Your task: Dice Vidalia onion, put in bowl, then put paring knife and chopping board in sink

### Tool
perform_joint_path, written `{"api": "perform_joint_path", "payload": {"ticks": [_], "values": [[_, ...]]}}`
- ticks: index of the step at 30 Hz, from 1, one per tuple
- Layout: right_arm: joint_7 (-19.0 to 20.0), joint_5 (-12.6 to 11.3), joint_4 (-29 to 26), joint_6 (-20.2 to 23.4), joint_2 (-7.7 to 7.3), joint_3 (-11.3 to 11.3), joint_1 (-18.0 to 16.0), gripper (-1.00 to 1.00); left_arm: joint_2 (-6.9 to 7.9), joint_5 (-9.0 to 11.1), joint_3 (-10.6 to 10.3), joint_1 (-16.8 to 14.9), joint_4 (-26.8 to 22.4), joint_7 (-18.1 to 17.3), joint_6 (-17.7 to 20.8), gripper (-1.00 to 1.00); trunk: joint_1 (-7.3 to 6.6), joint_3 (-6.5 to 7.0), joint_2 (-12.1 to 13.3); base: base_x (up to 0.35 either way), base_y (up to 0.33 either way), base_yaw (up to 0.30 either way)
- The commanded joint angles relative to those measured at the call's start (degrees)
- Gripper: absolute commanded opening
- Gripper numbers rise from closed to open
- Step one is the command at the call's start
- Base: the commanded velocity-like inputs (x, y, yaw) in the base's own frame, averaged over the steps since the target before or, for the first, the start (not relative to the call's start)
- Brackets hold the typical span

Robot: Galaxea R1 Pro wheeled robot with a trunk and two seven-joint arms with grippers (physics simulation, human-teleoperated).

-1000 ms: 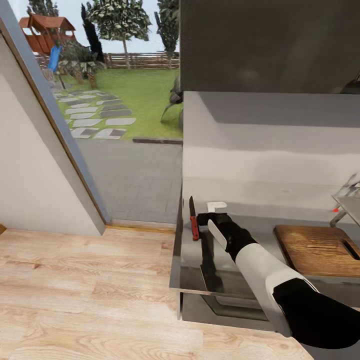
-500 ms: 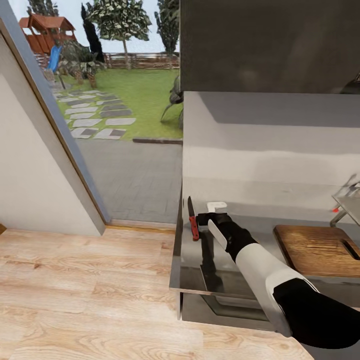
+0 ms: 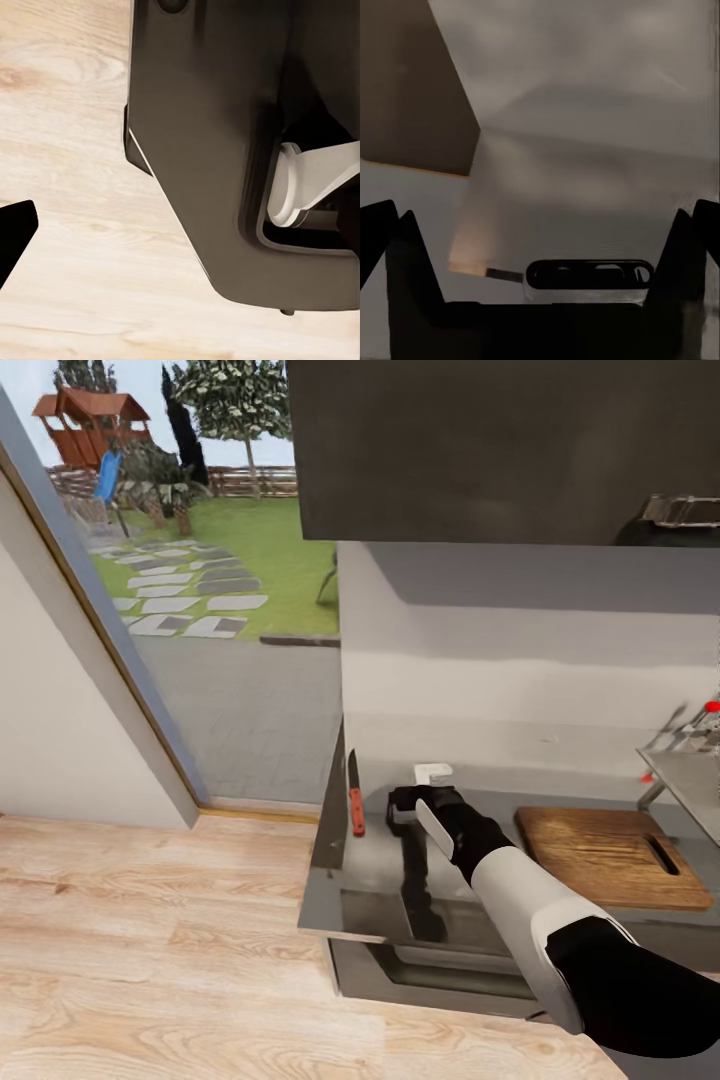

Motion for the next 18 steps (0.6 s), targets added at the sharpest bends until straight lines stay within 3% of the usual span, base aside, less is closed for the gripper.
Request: {"api": "perform_joint_path", "payload": {"ticks": [1,12,18], "values": [[-0.6,-0.8,3.2,0.5,-0.07,0.3,0.0,1.0,-0.02,0.5,0.0,0.0,-0.1,0.0,0.0,1.0,0.04,-0.11,-0.1,-0.019,-0.057,0.0],[-0.8,-0.8,2.1,0.3,-0.07,0.3,0.0,1.0,-0.06,0.5,0.0,0.0,-0.1,0.0,0.0,1.0,0.04,-0.11,-0.1,-0.005,-0.013,0.0],[-0.9,-0.8,-2.8,0.7,-0.1,0.3,0.0,1.0,-0.01,0.5,0.0,0.0,0.0,0.0,0.0,1.0,0.04,-0.11,-0.1,0.0,0.0,0.0]]}}
